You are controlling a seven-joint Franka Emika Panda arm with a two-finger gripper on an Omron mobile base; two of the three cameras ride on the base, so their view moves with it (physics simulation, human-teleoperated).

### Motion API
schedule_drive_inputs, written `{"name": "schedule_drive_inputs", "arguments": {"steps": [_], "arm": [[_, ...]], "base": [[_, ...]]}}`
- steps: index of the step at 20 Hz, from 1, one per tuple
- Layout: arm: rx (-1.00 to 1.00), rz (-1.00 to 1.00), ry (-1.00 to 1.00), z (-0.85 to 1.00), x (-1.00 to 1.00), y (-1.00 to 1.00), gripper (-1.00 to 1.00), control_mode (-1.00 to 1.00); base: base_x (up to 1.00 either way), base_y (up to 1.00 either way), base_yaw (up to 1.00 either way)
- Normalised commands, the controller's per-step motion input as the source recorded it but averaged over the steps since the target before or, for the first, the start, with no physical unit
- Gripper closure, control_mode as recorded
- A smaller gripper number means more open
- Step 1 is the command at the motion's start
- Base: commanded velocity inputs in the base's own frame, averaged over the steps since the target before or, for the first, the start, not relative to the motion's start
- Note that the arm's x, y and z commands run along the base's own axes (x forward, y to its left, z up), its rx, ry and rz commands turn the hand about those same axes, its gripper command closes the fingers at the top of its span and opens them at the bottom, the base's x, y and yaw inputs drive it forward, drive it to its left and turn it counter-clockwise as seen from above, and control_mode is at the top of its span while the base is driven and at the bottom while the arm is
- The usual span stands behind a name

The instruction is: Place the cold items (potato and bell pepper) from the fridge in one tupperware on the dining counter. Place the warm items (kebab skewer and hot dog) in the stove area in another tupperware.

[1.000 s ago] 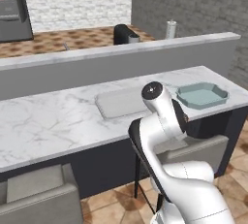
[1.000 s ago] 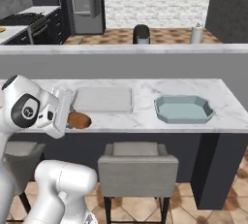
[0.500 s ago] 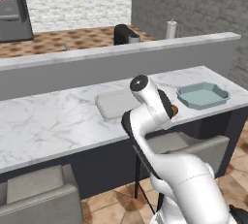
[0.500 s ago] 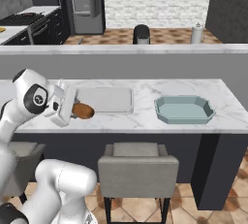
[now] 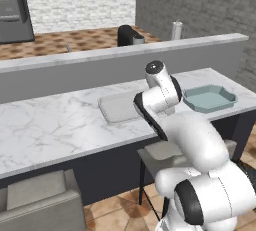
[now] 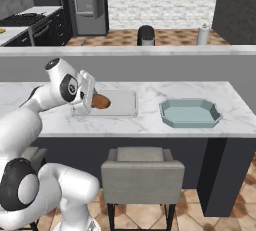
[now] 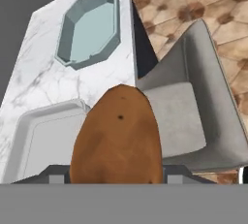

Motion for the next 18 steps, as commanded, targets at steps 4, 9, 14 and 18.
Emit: {"name": "schedule_drive_inputs", "arguments": {"steps": [4,9,14,18], "arm": [[0.06,0.20,0.00,-0.13,0.72,-0.08,1.00,-1.00],[0.00,0.20,0.07,-0.36,0.68,0.00,1.00,-1.00],[-0.03,0.10,0.21,-0.58,0.51,0.16,1.00,-1.00],[-0.01,0.07,0.16,-0.43,0.44,0.14,1.00,-1.00]], "base": [[0.00,0.00,0.00],[0.00,0.00,0.00],[0.00,0.00,0.00],[0.00,0.00,0.00]]}}
